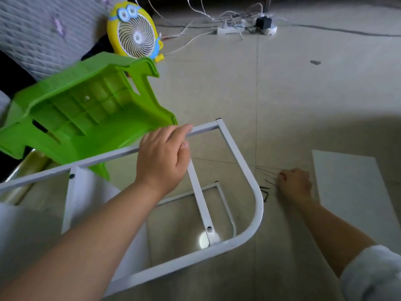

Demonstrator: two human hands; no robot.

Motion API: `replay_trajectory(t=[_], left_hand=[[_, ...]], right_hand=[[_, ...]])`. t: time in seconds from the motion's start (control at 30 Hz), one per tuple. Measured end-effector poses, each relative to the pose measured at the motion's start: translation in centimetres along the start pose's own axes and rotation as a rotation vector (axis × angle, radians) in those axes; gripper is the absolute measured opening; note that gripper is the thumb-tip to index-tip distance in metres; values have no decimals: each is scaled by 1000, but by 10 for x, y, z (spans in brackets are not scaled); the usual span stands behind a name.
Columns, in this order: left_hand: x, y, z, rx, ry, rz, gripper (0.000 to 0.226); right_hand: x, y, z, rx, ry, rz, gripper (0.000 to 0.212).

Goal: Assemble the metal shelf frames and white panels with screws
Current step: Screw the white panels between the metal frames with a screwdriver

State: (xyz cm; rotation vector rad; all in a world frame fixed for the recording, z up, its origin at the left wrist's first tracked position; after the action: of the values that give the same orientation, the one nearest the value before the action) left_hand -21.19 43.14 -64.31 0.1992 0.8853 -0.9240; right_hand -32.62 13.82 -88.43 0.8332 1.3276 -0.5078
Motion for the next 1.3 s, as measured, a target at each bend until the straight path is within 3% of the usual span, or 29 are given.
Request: replay_trajectory(t=[0.17,0.3,0.37,0.5,0.6,0.67,0.83,0.9,0.97,1.13,1.2,1.3], left_hand=[[2,-2,1,-2,19,12,45],[2,-2,1,-21,25,6,45],[2,-3,2,-35,51,-12,45],[-3,-7,3,0,129,-57,49],[-10,-7,0,87,167,-21,47],[-18,-5,-5,132,176,34,47],[-46,-1,-34,252,260,69,47],[-60,2,-49,261,280,19,46],[-75,6,-66,250,287,-42,44],[-118,15,-114,312,361,-118,42],[-128,14,-130,407,356,-50,40],[-133,8,-145,564,293,122,24]], right_hand=[[17,-22,0,43,109,-121,28],[0,6,1,-101,38,-170,29],[-28,40,1,-222,-71,30,31],[-128,124,-43,-639,-385,485,39],[-192,164,-86,-862,-536,645,31],[-209,179,-101,-992,-543,663,31],[-234,197,-114,-1153,-435,590,25],[-233,219,-136,-1276,-219,519,29],[-221,240,-167,-1400,13,416,48],[-219,255,-206,-1563,29,220,71],[-210,259,-231,-1630,159,197,63],[-175,260,-261,-1593,365,-85,36]])
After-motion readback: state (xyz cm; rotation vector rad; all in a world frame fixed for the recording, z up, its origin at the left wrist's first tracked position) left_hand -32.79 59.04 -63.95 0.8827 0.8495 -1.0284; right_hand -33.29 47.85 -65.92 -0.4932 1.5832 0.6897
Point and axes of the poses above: each hand's wrist, its own z-axis towards the middle knuckle, its own x-axis out of the palm, y = z × x, the point moved 8 cm from there along z, towards the middle knuckle, and after that the axes turned 12 degrees about -y, right-handed, at the moved point
